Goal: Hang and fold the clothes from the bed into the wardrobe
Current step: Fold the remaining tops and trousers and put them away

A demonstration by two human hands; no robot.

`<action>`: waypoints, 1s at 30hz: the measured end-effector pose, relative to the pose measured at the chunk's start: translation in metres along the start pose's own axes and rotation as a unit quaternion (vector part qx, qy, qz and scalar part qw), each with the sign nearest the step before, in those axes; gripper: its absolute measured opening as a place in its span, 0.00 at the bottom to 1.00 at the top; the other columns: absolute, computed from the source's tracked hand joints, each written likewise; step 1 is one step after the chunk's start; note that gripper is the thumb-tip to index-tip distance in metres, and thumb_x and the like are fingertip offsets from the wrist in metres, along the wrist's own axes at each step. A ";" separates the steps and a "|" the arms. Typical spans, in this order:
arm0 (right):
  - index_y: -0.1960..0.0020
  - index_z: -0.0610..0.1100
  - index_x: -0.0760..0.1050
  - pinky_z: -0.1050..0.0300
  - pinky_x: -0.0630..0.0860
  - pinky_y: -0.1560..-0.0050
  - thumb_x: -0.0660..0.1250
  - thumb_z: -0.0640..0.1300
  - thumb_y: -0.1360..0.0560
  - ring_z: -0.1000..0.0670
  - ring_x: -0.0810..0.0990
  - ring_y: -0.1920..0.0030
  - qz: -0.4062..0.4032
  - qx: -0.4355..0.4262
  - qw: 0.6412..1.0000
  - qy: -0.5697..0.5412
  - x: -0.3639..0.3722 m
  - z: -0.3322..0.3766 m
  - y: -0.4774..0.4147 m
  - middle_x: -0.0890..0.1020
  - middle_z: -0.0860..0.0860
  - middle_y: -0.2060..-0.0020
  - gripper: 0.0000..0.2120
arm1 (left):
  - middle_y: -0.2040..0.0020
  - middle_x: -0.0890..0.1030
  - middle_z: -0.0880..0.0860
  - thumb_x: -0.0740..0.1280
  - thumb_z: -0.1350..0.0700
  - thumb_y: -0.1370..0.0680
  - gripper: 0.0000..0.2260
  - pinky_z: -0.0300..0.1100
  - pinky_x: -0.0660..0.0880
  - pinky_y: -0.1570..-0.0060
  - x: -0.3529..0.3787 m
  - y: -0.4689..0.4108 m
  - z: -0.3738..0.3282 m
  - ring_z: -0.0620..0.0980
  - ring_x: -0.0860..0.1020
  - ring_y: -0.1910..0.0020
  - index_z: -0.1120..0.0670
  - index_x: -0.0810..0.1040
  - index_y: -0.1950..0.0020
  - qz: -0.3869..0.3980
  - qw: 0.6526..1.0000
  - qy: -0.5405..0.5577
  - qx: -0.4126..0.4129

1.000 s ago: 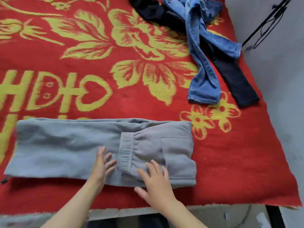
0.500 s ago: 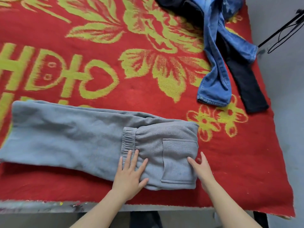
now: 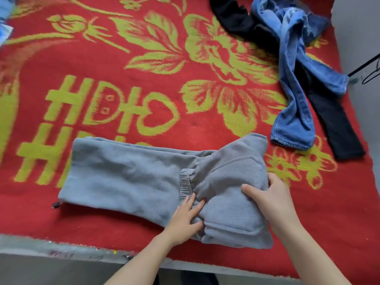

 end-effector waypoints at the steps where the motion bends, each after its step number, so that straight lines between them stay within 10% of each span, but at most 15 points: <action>1: 0.55 0.47 0.72 0.49 0.75 0.53 0.73 0.41 0.34 0.48 0.79 0.56 0.000 -0.019 1.000 0.023 0.011 0.021 0.010 0.80 0.52 0.60 0.12 | 0.26 0.45 0.40 0.58 0.38 0.29 0.27 0.43 0.47 0.26 -0.005 0.004 -0.001 0.40 0.44 0.26 0.30 0.52 0.32 0.010 0.998 0.067 0.003; 3: 0.52 0.47 0.70 0.51 0.73 0.52 0.72 0.44 0.33 0.47 0.78 0.54 0.013 -0.059 0.996 0.063 0.046 0.066 0.034 0.78 0.55 0.60 0.14 | 0.26 0.56 0.41 0.66 0.45 0.27 0.24 0.43 0.60 0.29 -0.023 0.025 0.012 0.40 0.59 0.28 0.29 0.64 0.34 0.016 0.975 0.223 -0.010; 6: 0.48 0.49 0.68 0.51 0.73 0.50 0.69 0.48 0.30 0.44 0.78 0.50 0.043 -0.110 0.989 0.093 0.100 0.121 0.064 0.79 0.52 0.55 0.14 | 0.51 0.84 0.48 0.63 0.61 0.22 0.12 0.34 0.76 0.54 -0.065 0.057 0.054 0.44 0.81 0.52 0.58 0.78 0.39 -0.079 0.911 0.396 -0.078; 10: 0.40 0.50 0.65 0.51 0.70 0.48 0.63 0.50 0.24 0.41 0.76 0.42 0.123 -0.175 0.962 0.168 0.211 0.172 0.100 0.80 0.47 0.45 0.15 | 0.45 0.81 0.62 0.53 0.47 0.19 0.21 0.47 0.78 0.54 -0.138 0.116 0.133 0.54 0.82 0.55 0.60 0.73 0.37 -0.200 0.661 0.716 -0.103; 12: 0.30 0.49 0.59 0.50 0.69 0.43 0.61 0.51 0.22 0.42 0.73 0.37 0.232 -0.192 0.941 0.158 0.281 0.181 0.122 0.76 0.47 0.38 0.23 | 0.52 0.84 0.59 0.50 0.39 0.21 0.25 0.46 0.81 0.60 -0.184 0.145 0.166 0.53 0.83 0.59 0.55 0.74 0.39 -0.251 0.617 0.742 -0.083; 15: 0.24 0.50 0.52 0.53 0.63 0.32 0.59 0.51 0.21 0.50 0.62 0.29 0.321 -0.209 0.916 0.119 0.327 0.170 0.140 0.64 0.51 0.28 0.29 | 0.40 0.78 0.58 0.48 0.36 0.22 0.29 0.50 0.75 0.45 -0.225 0.171 0.209 0.56 0.77 0.42 0.53 0.69 0.31 -0.316 0.653 0.678 -0.117; 22: 0.24 0.52 0.53 0.55 0.56 0.29 0.55 0.52 0.20 0.49 0.50 0.25 0.133 -0.159 0.926 0.317 0.277 0.048 0.083 0.52 0.48 0.24 0.26 | 0.26 0.61 0.52 0.73 0.54 0.27 0.38 0.48 0.63 0.32 -0.225 0.166 0.222 0.52 0.63 0.28 0.52 0.55 0.23 -0.307 0.868 0.347 -0.179; 26: 0.23 0.52 0.45 0.46 0.59 0.30 0.57 0.55 0.21 0.47 0.47 0.24 0.111 -0.053 0.938 0.323 0.249 -0.013 0.065 0.48 0.47 0.24 0.31 | 0.27 0.60 0.55 0.68 0.63 0.25 0.35 0.43 0.65 0.38 -0.236 0.171 0.203 0.52 0.65 0.31 0.50 0.54 0.23 -0.359 0.878 0.238 -0.207; 30: 0.24 0.53 0.37 0.49 0.55 0.29 0.56 0.57 0.21 0.49 0.45 0.24 0.145 -0.123 0.914 0.358 0.261 -0.023 0.065 0.42 0.48 0.24 0.35 | 0.34 0.65 0.47 0.65 0.68 0.24 0.29 0.33 0.63 0.42 -0.251 0.186 0.164 0.40 0.66 0.39 0.49 0.63 0.26 -0.428 0.889 0.153 -0.059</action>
Point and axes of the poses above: each hand's wrist, its own y-axis away from the middle knuckle, its own x-axis out of the palm, z = x × y, the point moved 10 cm from there along -y, towards the middle knuckle
